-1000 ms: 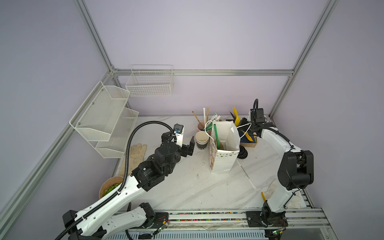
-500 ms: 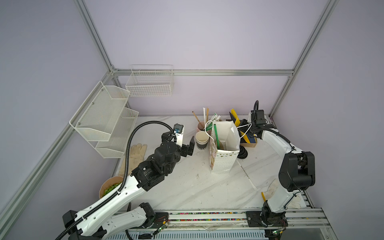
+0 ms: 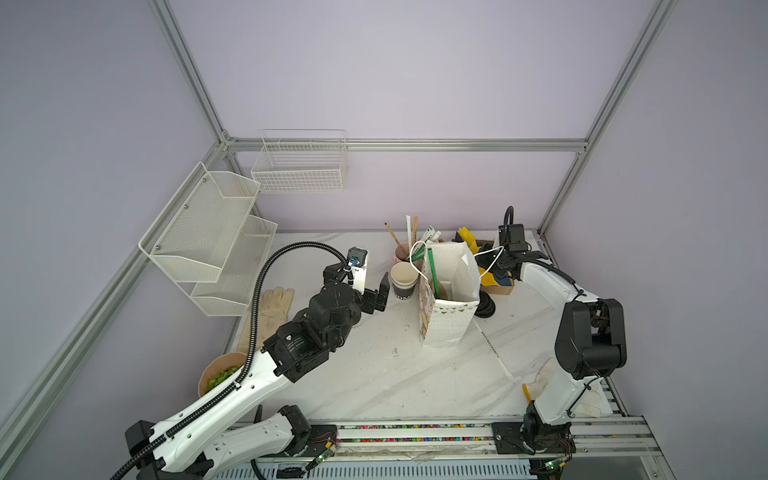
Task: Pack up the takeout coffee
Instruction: 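Peel the pinched yellow napkin off the stack with the right gripper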
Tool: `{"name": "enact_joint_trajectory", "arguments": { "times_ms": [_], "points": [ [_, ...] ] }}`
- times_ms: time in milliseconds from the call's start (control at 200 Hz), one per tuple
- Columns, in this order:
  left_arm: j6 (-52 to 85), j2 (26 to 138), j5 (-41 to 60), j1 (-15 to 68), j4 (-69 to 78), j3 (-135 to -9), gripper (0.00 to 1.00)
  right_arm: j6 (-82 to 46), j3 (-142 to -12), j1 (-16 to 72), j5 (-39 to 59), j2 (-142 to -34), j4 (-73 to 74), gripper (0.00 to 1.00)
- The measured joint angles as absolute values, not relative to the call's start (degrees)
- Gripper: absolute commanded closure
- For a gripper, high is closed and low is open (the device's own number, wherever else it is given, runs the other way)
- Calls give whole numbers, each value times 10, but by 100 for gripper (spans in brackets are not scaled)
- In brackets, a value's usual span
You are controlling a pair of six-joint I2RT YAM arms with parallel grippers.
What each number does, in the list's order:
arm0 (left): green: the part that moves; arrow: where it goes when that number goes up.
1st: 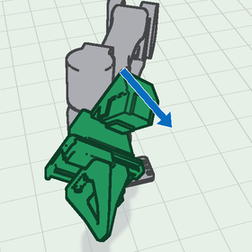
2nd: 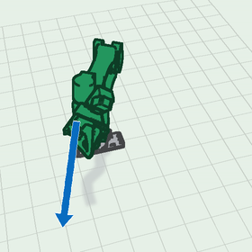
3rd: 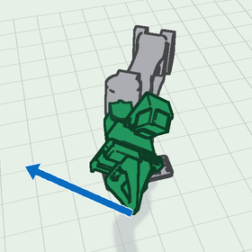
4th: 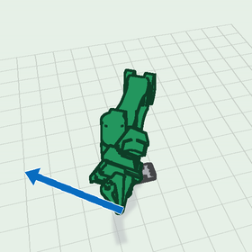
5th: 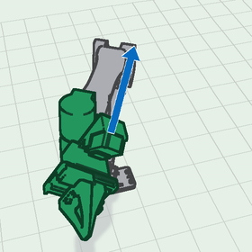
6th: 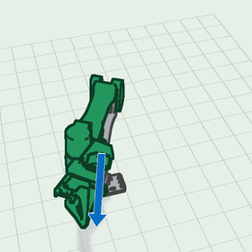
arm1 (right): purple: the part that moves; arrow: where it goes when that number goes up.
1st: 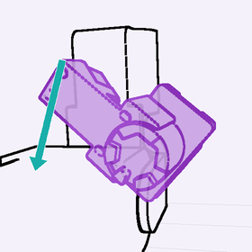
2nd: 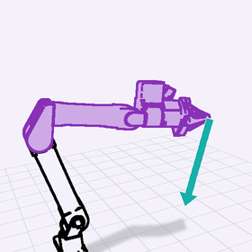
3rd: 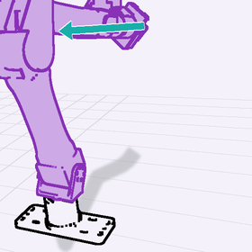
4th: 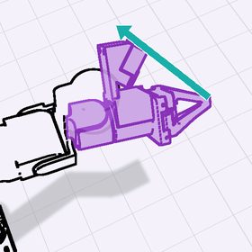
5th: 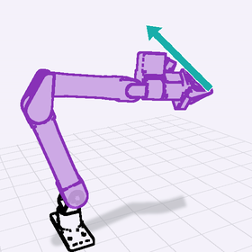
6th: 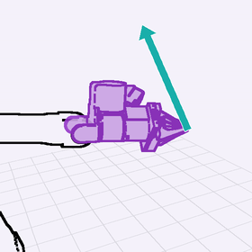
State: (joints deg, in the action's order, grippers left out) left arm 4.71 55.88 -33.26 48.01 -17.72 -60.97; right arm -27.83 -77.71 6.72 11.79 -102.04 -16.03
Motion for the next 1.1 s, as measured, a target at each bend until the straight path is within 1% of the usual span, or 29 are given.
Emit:
{"name": "enact_joint_trajectory", "arguments": {
  "times_ms": [105, 160, 210, 335, 400, 450, 490, 535, 580, 650, 700, 725, 820, 945, 1040, 1100],
  "points": [
    [47, 559, -332, 480, -177, -609, 0, -279, -771, 67, 118, -1021, -159, 94],
    [47, 559, -332, 480, -177, -609, 0, -279, -769, 66, 118, -1021, -157, 98],
    [47, 559, -332, 480, -177, -609, 0, -278, -768, 66, 117, -1022, -155, 98],
    [47, 559, -332, 480, -177, -609, 0, -279, -765, 66, 118, -1025, -150, 94],
    [47, 559, -332, 480, -177, -610, 0, -279, -759, 66, 119, -1025, -144, 97],
    [47, 559, -332, 480, -177, -609, 0, -279, -754, 66, 119, -1026, -140, 98],
    [47, 559, -332, 480, -177, -609, 0, -279, -750, 66, 120, -1027, -138, 95],
    [47, 559, -332, 480, -177, -609, 0, -280, -747, 66, 122, -1029, -136, 89],
    [47, 559, -332, 480, -177, -609, 0, -281, -744, 66, 126, -1032, -134, 80],
    [47, 559, -332, 480, -177, -609, 0, -281, -738, 66, 131, -1035, -128, 63],
    [47, 559, -332, 480, -177, -609, 0, -278, -734, 66, 134, -1036, -125, 56],
    [47, 559, -332, 480, -177, -609, 0, -283, -733, 66, 135, -1036, -123, 54],
    [47, 560, -332, 480, -177, -609, 0, -282, -731, 66, 147, -1042, -115, 51],
    [47, 562, -331, 480, -177, -609, 0, -283, -730, 65, 159, -1060, -98, 49],
    [47, 563, -330, 480, -177, -609, 0, -285, -726, 66, 167, -1078, -85, 50],
    [47, 563, -330, 480, -177, -609, 0, -287, -724, 69, 171, -1087, -81, 53]
  ]
}}
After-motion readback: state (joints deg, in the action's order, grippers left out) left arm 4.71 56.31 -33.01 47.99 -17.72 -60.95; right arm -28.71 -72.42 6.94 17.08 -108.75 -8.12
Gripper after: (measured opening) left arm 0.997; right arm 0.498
